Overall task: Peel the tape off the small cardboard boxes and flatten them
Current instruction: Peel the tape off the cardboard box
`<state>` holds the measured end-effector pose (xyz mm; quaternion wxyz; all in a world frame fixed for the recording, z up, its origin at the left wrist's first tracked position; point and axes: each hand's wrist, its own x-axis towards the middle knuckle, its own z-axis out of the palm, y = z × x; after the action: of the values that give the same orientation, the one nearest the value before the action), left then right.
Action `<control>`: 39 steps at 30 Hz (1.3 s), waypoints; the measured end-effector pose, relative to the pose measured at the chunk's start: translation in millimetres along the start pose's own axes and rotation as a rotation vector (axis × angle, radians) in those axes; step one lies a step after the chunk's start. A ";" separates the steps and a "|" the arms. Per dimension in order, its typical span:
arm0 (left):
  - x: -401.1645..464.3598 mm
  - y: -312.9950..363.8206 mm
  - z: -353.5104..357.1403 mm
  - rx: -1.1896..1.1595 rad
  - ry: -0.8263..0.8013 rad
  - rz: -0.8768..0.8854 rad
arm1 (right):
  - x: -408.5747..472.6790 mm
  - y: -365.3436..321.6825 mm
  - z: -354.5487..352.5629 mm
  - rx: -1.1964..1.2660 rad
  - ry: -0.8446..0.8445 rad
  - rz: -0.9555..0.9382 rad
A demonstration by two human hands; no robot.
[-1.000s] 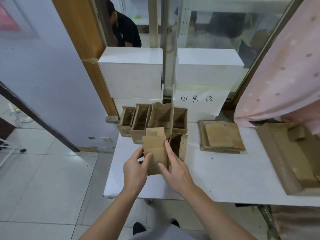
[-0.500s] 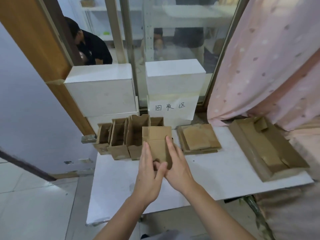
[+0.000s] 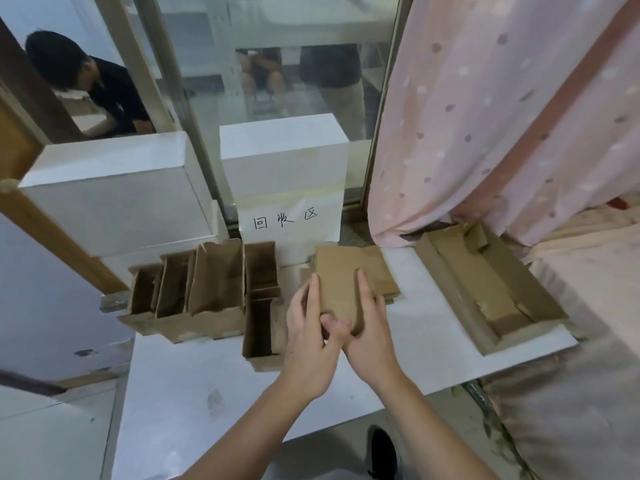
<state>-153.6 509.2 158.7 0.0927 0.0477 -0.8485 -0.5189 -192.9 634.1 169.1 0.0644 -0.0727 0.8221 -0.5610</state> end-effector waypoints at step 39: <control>68.9 1.3 137.1 -0.436 0.036 -0.490 | 102.1 95.6 -154.7 0.362 -0.164 0.288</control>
<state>-249.3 617.1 106.4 -0.0118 0.2388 -0.6788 -0.6943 -326.6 790.1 133.6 0.2221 0.0128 0.7021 -0.6765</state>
